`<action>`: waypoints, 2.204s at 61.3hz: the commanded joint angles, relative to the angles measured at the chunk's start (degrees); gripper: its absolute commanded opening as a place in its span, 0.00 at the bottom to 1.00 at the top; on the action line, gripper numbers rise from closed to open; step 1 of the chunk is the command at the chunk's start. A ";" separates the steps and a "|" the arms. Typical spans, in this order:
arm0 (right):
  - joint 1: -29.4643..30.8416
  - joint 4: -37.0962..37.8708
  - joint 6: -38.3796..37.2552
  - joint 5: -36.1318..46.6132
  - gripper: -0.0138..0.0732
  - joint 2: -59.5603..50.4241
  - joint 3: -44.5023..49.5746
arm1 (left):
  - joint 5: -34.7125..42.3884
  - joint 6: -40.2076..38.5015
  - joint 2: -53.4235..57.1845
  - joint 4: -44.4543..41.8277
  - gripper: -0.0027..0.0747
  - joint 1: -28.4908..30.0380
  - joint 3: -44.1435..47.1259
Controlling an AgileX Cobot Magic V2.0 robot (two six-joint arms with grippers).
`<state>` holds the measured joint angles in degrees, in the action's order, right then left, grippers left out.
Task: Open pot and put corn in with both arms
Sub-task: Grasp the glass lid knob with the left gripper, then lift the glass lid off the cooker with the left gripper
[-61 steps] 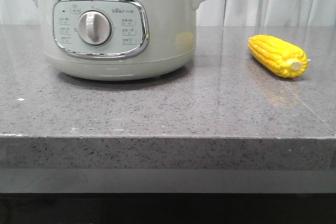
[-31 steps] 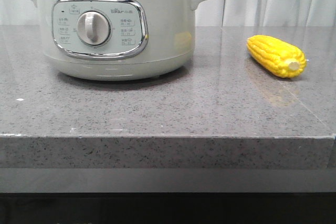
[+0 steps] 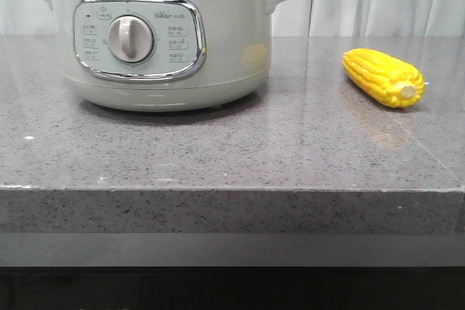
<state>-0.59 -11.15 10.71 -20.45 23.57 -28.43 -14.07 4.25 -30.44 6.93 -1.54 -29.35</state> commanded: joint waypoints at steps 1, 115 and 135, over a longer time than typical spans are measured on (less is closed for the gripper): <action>0.38 0.12 0.13 4.33 0.67 0.73 -2.08 | 4.75 0.01 -0.50 1.32 0.78 -0.44 -2.16; 0.19 0.12 0.24 3.34 0.77 0.73 -2.08 | -53.74 4.74 -77.19 0.82 0.69 -22.65 -99.36; 0.19 0.12 0.24 3.53 0.77 0.73 -2.08 | -54.60 4.74 -77.19 0.82 0.31 -22.65 -99.36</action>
<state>-0.59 -11.15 10.71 -21.27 23.57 -28.43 -71.33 8.97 -110.73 8.30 -24.10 -126.84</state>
